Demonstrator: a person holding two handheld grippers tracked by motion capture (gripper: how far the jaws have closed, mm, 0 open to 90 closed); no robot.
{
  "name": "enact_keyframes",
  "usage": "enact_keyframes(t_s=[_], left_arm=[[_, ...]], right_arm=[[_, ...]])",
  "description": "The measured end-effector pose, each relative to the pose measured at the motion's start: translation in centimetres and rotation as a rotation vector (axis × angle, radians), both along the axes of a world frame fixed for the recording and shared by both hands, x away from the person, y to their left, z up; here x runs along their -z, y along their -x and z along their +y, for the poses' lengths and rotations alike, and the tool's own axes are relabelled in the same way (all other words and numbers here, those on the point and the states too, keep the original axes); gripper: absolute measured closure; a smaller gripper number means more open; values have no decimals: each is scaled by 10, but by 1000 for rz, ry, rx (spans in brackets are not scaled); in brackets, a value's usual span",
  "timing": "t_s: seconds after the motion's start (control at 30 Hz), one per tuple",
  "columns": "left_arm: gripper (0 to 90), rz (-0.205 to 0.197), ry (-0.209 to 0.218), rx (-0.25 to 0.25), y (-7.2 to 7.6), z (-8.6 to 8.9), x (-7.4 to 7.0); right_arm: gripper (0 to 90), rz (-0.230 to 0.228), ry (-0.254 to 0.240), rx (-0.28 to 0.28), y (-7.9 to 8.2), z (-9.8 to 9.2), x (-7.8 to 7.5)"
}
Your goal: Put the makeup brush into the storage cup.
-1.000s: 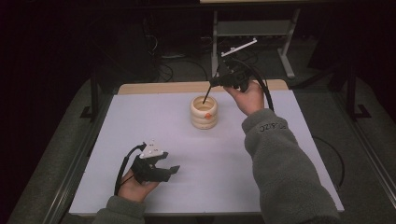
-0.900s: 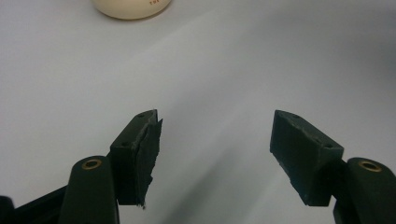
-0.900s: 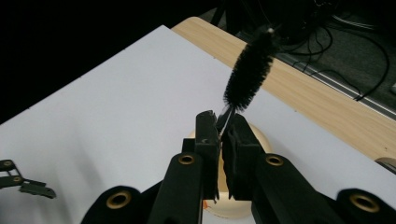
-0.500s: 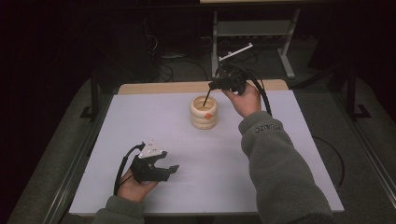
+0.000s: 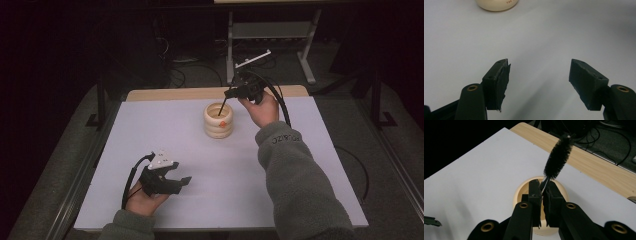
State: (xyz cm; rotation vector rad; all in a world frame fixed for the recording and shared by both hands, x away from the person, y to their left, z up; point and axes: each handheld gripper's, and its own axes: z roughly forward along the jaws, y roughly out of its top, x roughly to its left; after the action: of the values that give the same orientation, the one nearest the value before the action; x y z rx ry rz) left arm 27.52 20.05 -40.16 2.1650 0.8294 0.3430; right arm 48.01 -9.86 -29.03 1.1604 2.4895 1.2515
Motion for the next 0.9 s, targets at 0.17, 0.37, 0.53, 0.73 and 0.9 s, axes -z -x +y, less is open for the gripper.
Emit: enact_keyframes(t_s=[0.17, 0.37, 0.53, 0.73, 0.9], left_arm=[[323, -3, -7, 4, 0, 1, 0], [321, -3, -11, 6, 0, 1, -1], [322, -6, -11, 7, 0, 1, -1], [322, -4, -12, 7, 0, 1, -1], [320, -2, -13, 7, 0, 2, -1]], right_arm=[[834, -5, 1, -2, -1, 0, 4], [835, 9, 1, 6, 0, 0, 7], [834, 14, -3, 11, 0, -1, 11], [834, 17, -6, 11, 0, -1, 14], [834, 23, 3, 8, 0, 1, 17]])
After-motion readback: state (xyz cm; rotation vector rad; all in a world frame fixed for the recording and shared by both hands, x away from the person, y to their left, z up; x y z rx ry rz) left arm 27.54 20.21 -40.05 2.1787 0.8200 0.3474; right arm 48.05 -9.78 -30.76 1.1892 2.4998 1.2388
